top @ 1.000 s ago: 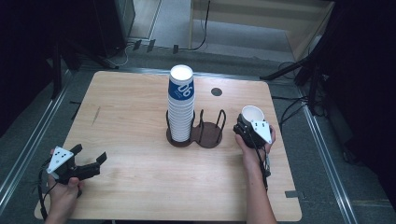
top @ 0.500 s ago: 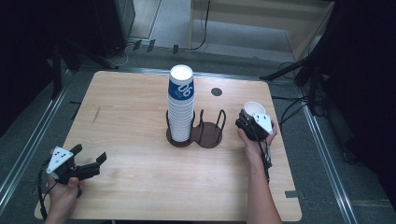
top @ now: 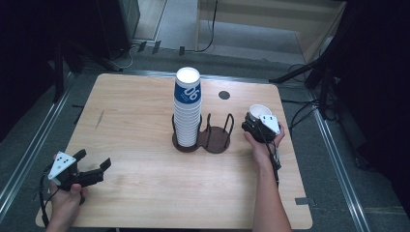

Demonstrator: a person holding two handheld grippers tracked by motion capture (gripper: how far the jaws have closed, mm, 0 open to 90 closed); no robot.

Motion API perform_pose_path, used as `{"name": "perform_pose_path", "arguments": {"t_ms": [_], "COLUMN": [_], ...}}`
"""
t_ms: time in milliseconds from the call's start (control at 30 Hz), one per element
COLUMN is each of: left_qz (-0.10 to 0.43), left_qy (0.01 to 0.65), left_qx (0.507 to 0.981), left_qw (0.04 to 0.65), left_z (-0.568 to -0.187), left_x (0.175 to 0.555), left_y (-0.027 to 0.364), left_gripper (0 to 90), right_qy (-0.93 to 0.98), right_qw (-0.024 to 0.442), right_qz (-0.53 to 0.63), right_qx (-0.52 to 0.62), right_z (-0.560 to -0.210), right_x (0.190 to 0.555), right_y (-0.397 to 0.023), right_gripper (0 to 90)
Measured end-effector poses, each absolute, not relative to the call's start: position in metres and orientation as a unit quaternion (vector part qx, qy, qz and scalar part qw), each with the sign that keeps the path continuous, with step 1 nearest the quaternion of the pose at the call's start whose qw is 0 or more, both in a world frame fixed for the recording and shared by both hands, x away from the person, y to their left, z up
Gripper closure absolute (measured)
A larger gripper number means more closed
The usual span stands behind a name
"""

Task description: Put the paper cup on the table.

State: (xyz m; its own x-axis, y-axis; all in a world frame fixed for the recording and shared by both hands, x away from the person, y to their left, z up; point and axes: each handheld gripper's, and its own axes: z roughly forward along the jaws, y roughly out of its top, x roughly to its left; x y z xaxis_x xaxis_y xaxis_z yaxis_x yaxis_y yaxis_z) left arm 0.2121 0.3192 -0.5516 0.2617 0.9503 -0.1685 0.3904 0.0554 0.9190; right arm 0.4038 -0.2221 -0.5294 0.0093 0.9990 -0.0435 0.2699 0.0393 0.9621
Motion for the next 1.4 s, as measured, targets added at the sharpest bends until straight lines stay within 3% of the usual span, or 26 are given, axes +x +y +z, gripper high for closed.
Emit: {"name": "perform_pose_path", "arguments": {"t_ms": [600, 800, 933, 1400], "left_qz": [0.283, 0.284, 0.285, 0.287], "left_qy": [0.536, 0.536, 0.536, 0.538], "left_qx": [0.625, 0.627, 0.627, 0.627], "left_qw": [0.491, 0.488, 0.487, 0.484], "left_z": [-0.552, -0.552, -0.552, -0.551], "left_x": [0.213, 0.214, 0.214, 0.213], "left_y": [0.319, 0.318, 0.318, 0.318], "left_gripper": [0.2, 0.2, 0.2, 0.2], "right_qy": [0.595, 0.6, 0.597, 0.595], "right_qw": [0.417, 0.404, 0.38, 0.37], "right_qz": [0.399, 0.408, 0.427, 0.451], "right_qx": [0.56, 0.557, 0.562, 0.554], "right_z": [-0.536, -0.534, -0.529, -0.51], "right_x": [0.4, 0.396, 0.394, 0.373], "right_y": [-0.222, -0.221, -0.222, -0.227], "right_gripper": [17.0, 12.4, 0.0, 0.0]}}
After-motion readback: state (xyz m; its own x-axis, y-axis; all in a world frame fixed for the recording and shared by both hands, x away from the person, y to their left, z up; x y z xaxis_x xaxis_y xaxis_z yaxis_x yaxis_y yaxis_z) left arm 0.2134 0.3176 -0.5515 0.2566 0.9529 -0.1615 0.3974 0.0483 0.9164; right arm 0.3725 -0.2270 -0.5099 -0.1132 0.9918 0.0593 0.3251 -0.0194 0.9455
